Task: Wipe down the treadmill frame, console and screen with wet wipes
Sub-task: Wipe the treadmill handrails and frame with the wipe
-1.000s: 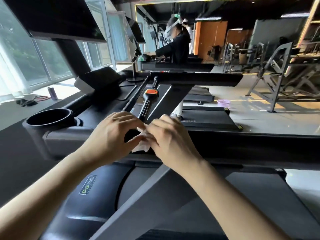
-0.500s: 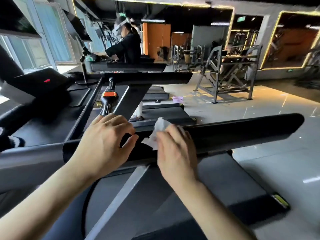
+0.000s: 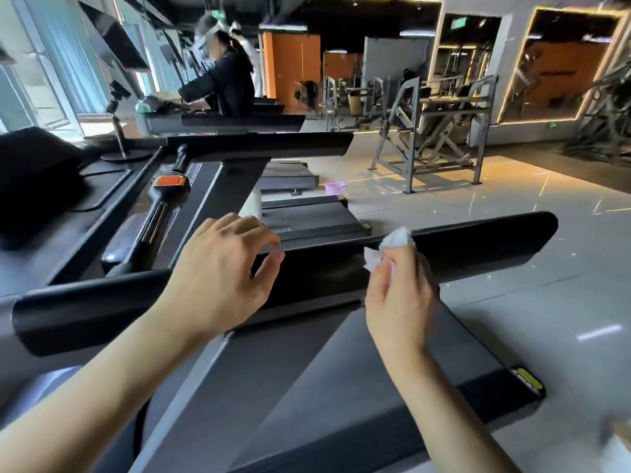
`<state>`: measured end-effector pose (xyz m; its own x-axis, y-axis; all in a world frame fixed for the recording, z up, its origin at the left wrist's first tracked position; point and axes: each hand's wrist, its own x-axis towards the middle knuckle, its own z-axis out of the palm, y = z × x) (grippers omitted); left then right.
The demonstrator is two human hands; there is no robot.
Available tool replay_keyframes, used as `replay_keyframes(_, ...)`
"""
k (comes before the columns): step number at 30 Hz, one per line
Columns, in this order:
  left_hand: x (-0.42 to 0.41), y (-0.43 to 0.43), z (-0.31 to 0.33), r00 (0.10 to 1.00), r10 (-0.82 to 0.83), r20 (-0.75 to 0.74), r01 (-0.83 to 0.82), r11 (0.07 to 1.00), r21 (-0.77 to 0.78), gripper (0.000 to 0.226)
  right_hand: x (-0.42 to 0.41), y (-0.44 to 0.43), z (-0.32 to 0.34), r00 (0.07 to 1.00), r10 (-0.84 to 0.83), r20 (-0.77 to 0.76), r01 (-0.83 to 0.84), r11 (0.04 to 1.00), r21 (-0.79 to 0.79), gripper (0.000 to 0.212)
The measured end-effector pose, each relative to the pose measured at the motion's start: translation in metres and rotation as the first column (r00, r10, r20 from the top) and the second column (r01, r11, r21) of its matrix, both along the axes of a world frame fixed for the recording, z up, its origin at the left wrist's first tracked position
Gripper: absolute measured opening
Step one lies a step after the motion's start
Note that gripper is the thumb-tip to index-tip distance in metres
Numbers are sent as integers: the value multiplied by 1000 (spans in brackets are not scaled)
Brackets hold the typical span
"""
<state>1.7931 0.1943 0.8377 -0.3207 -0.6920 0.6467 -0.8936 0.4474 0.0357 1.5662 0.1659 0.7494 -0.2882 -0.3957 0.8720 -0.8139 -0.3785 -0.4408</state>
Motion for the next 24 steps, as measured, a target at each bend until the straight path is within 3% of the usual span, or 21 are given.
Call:
replay_keyframes(3,-23,-9,3,1000,-1,-3,1,1000,14,23,45,13,5,959,255,-126,-261,965,-34,5)
replay_keyframes(5,-38,-16,4,1000,-2,-2,2,1000,29,25,49,10,11,918,319,-237,-337,941,-38,5)
replay_keyframes(11,-77,-28,-1,1000,15,0,-15,999,48,26,-58,-21,2,977,100,-189,-104,995,-8,13)
replay_keyframes(14,-95,-35,-6,999,22,25,-24,996,89,36,-117,-39,-9,994,-107,23,102,980,171,9)
replay_keyframes(16,-106,-36,-8,998,22,59,-29,994,107,44,-132,-45,-14,967,-154,201,100,961,258,7)
replay_keyframes(18,-115,-38,-8,997,17,78,-25,994,105,47,-114,-39,-17,962,-108,250,40,965,260,8)
replay_keyframes(21,-127,-42,-6,999,14,45,-18,996,86,44,-56,-15,-19,987,153,54,-160,976,147,14)
replay_keyframes(24,-136,-47,-4,1000,7,26,-9,996,92,43,-29,-8,-25,938,303,-167,-292,952,87,11)
